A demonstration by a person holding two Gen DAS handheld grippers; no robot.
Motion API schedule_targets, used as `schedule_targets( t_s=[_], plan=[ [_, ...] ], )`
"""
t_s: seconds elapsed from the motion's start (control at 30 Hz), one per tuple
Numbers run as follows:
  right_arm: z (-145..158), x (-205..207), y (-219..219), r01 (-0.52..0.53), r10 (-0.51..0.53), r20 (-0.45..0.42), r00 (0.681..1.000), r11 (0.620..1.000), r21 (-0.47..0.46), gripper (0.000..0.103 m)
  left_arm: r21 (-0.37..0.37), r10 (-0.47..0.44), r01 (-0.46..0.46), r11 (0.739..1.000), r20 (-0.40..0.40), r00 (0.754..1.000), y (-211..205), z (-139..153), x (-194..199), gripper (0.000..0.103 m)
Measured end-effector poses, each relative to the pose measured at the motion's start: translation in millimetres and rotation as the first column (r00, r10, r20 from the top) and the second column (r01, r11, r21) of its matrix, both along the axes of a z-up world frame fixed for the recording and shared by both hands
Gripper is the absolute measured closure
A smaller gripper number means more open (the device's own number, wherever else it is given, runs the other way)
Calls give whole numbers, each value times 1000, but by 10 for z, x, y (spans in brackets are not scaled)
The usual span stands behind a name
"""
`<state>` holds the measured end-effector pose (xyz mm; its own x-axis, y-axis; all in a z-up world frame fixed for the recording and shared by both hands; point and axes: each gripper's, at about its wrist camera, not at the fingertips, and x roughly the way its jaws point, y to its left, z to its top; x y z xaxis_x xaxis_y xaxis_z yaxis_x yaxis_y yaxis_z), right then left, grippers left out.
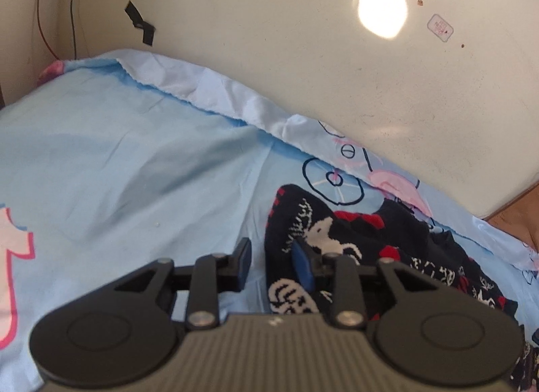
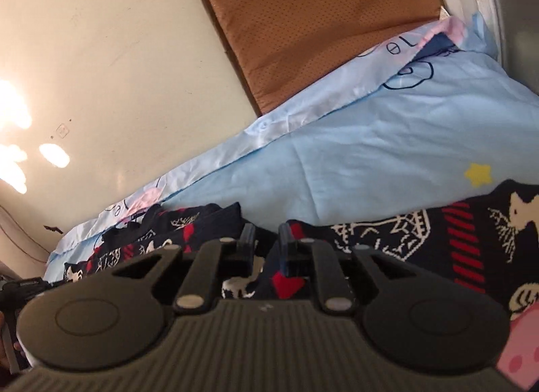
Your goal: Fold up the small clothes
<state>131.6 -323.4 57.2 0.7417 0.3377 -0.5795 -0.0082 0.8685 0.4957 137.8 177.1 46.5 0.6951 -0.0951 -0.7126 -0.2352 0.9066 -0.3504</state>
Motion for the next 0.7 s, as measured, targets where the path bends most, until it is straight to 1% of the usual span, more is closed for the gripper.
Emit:
schedule_targets(
  t_s=[0.03,0.07,0.1,0.17,0.2,0.27,0.33,0.4,0.43,0.47,0.5,0.53,0.57,0.63,0.7],
  plan=[
    [29,-41,48,-18,19,22,1000,1000,-22,81,14,31,-32,999,26,999,7,61,-56,70],
    [62,-73,113,-38,40,44,998,998,-49,75,10,69,-70,998,61,996,29,134,-123,70],
    [103,-117,215,-68,73,68,995,995,-76,71,-14,94,-93,996,95,991,50,204,-186,69],
    [146,-127,405,-129,140,100,985,986,-106,70,-73,99,-89,993,144,985,35,311,-270,69],
    [146,-111,496,-157,169,110,979,982,-109,70,-86,67,-54,995,160,985,-24,357,-281,69],
    [104,-42,673,-209,218,102,971,973,-96,70,-72,-30,43,997,169,985,-221,395,-261,69],
    [5,81,852,-250,254,66,965,966,-66,70,-54,-115,125,991,164,980,-451,369,-233,69],
    [-125,179,955,-272,274,15,962,960,-64,70,-31,-172,178,983,139,975,-649,268,-195,69],
    [-218,238,975,-265,263,-36,964,961,-73,70,-13,-182,185,983,115,976,-722,189,-183,69],
    [-301,256,931,-245,242,-56,969,968,-59,75,3,-186,186,982,86,979,-761,112,-147,69],
    [-313,246,835,-234,233,-49,971,972,-19,76,20,-186,185,983,51,981,-792,13,-115,69],
    [-282,195,708,-212,212,-67,975,977,13,76,40,-188,186,982,42,981,-802,-80,-116,72],
    [-227,111,598,-183,184,-59,981,983,23,73,72,-197,192,979,81,977,-805,-107,-172,71],
    [-84,-160,292,-130,130,-1,991,991,24,72,109,-220,209,972,104,970,-824,-122,-223,71],
    [-8,-446,-53,-43,42,28,999,999,33,63,123,-223,209,970,111,968,-848,-114,-265,69]
  ],
)
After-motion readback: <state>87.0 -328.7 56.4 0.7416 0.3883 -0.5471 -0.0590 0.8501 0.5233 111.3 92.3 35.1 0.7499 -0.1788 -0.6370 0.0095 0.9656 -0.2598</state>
